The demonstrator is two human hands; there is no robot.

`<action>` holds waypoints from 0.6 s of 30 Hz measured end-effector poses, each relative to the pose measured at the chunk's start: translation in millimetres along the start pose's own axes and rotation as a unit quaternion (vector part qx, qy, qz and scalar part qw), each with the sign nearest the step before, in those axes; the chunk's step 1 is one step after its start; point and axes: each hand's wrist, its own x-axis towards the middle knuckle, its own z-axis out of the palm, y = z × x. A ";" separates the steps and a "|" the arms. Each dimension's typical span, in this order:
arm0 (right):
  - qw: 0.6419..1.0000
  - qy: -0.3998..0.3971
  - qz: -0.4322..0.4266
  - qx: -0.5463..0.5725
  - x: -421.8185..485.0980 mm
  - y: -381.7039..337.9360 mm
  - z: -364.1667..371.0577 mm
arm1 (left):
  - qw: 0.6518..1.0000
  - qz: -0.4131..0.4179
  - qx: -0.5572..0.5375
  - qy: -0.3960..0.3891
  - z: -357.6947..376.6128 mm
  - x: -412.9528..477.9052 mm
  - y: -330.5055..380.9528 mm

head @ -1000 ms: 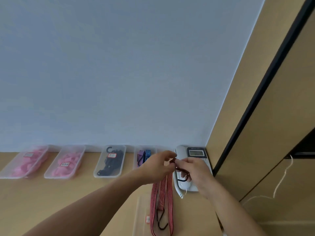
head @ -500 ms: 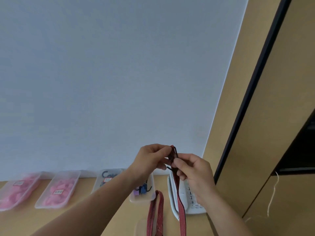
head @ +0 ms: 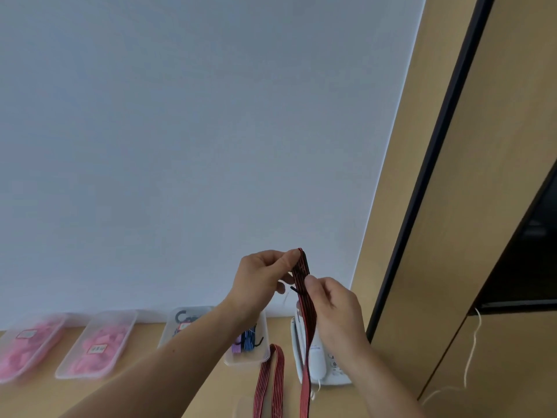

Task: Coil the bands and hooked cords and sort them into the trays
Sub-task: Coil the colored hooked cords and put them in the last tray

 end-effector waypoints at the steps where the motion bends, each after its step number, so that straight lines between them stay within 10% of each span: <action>1: 1.000 0.011 -0.008 -0.010 0.5 -0.8 -0.4 | 0.999 -0.010 -0.009 -0.032 -1.5 -1.3 0.4; 18: 0.994 -0.035 0.033 0.095 -6.0 -5.0 8.3 | 0.999 0.004 -0.004 -0.045 -7.2 -3.7 -6.6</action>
